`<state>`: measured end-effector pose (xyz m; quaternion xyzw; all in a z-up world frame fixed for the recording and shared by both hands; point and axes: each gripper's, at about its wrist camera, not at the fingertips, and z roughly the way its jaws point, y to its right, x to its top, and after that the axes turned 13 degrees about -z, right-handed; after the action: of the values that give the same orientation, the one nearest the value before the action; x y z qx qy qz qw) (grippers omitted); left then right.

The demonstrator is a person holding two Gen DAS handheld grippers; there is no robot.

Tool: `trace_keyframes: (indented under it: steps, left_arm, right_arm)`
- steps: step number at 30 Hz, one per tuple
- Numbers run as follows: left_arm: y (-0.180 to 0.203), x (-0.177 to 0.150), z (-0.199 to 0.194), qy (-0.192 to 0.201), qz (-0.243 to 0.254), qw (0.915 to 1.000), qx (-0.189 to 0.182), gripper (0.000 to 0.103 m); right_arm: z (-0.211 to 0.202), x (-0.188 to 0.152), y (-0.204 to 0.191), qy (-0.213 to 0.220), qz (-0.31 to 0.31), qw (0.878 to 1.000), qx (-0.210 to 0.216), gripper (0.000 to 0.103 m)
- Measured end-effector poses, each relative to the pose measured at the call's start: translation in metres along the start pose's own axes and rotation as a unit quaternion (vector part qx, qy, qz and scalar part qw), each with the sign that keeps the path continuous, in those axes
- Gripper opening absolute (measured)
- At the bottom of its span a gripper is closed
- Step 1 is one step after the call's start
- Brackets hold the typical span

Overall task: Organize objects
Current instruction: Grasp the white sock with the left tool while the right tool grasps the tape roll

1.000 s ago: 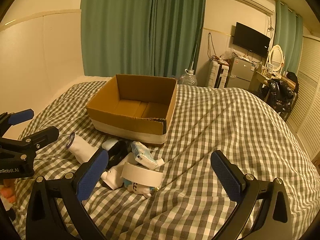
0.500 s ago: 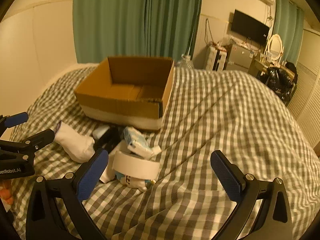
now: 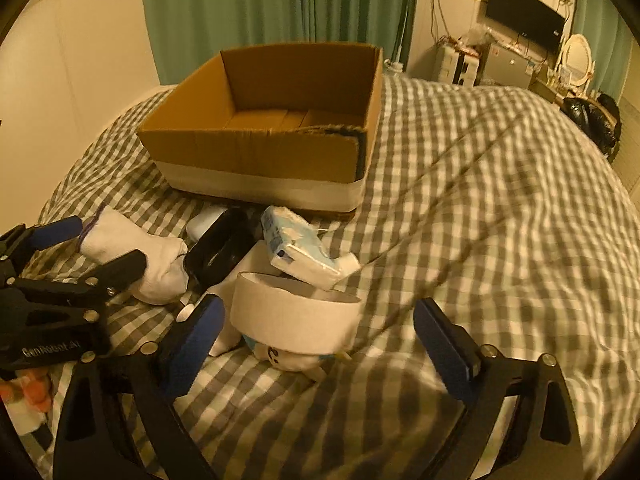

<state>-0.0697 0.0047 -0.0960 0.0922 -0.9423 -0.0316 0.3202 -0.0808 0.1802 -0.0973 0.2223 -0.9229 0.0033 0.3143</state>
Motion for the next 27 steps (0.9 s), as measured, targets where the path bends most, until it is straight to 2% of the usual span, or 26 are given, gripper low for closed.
trace_keyframes:
  steps: [4, 6, 7, 12, 18, 27]
  left_arm:
    - [0.003, 0.001, 0.016, -0.018, 0.003, 0.9998, -0.010, 0.092]
    - [0.005, 0.002, 0.021, -0.028, 0.006, 0.9994, -0.020, 0.080]
    - [0.006, 0.002, 0.023, -0.032, 0.007, 0.9991, -0.026, 0.078]
    - [0.011, -0.003, 0.020, -0.023, 0.021, 0.9990, -0.031, 0.062]
    - [0.013, -0.007, 0.013, -0.014, 0.021, 0.9993, -0.029, 0.051]
    - [0.006, -0.014, -0.008, -0.002, 0.010, 0.9995, -0.029, 0.046]
  right_arm:
    - [0.016, 0.002, 0.002, -0.016, 0.012, 0.999, 0.030, 0.084]
    - [0.021, 0.001, 0.004, -0.021, 0.018, 0.999, 0.036, 0.081]
    - [0.022, 0.001, 0.004, -0.022, 0.019, 0.999, 0.039, 0.077]
    - [0.021, -0.001, 0.002, -0.018, 0.018, 0.999, 0.040, 0.076]
    - [0.011, -0.003, 0.002, -0.009, 0.018, 0.999, 0.034, 0.076]
    - [-0.016, -0.005, 0.000, 0.020, 0.010, 1.000, 0.019, 0.075]
